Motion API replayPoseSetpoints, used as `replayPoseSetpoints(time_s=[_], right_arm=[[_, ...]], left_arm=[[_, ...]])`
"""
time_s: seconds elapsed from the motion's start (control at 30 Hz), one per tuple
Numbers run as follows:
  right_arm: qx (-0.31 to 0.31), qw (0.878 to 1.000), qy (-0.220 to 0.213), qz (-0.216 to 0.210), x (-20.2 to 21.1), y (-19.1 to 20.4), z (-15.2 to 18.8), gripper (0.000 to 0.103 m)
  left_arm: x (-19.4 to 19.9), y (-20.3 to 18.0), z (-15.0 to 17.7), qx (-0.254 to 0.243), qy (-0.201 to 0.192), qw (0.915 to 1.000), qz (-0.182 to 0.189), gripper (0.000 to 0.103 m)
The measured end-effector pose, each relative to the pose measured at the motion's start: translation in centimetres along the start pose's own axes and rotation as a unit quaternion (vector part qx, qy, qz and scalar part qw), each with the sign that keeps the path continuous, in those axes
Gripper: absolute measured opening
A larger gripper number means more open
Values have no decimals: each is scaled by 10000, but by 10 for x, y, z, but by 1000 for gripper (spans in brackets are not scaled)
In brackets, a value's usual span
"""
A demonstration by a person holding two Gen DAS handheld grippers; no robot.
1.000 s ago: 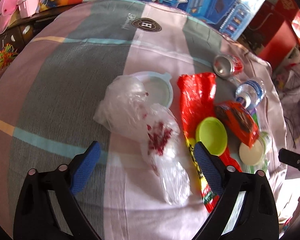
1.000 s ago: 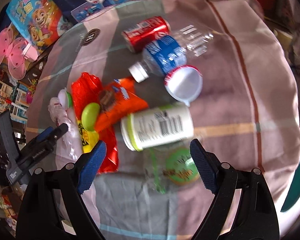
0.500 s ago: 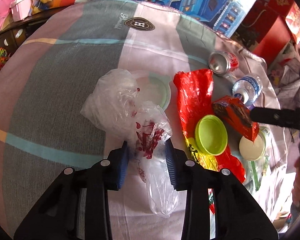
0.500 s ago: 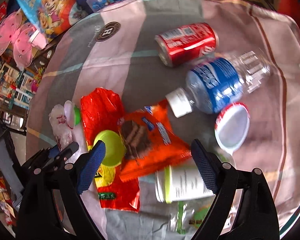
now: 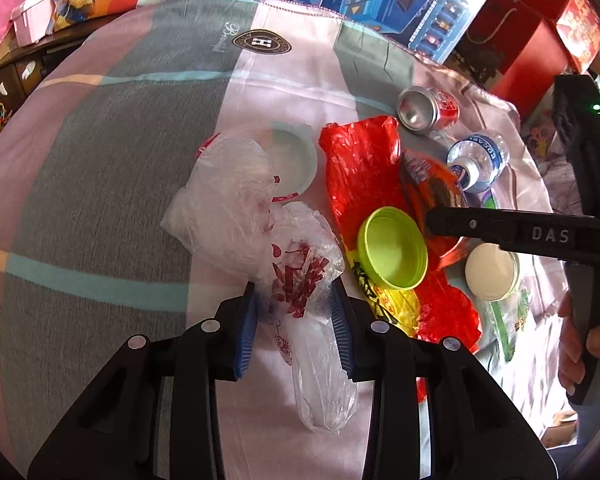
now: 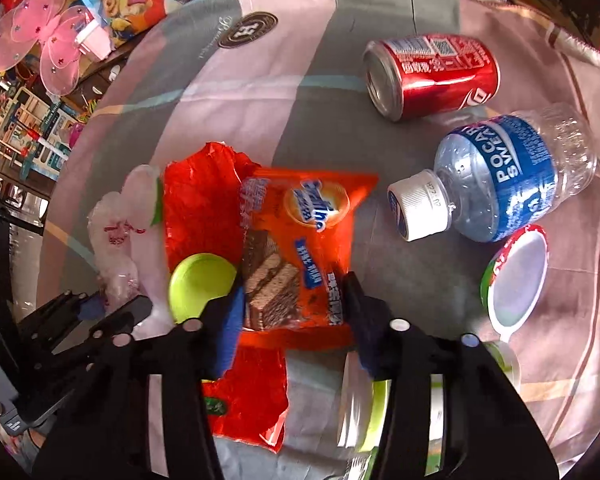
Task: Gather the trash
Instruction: 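Grasp the clear plastic bag with the left gripper while the right grasps the orange wafer wrapper, then carry the plastic bag and wafer wrapper over the teal bin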
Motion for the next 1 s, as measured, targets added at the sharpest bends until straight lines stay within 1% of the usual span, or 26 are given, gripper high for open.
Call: replayPoseSetpoints(time_s=[0.1,0.33,0.5,0.67,0.83,1.0], right_arm=[[32,9999,-100,-36,12,2,4,39],[-120,9990,-385,-188,49,-3,21,38],[-349,9970,-657,-192,84,-20,40,38],[-648,9935,-929,-93,120,-52,69,38],[-1111,9871,-1157,-8,148,-94,103,38],[-1590,9785,-1314,93,172,-140,141,38]], left_arm=[[7,-6,1,-67,-59,10000,23,35],[31,-28,6,-246,-234,9994,117,35],[44,-54,7,-472,-350,9980,251,35],[54,-96,13,-830,-393,9946,486,35],[50,-151,23,-1349,-252,9878,736,35],[41,-200,34,-1720,-94,9802,978,35]])
Point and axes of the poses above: each gripper's, at about its wrist camera, not at the fingertips, and x roughly against the way its jaws point, y to its left, z to its underside, the point moved 3 cm from there along -x, roughly the way its jaws point, and after that the axes turned 5 degrees about z, right-handed, at the moved point
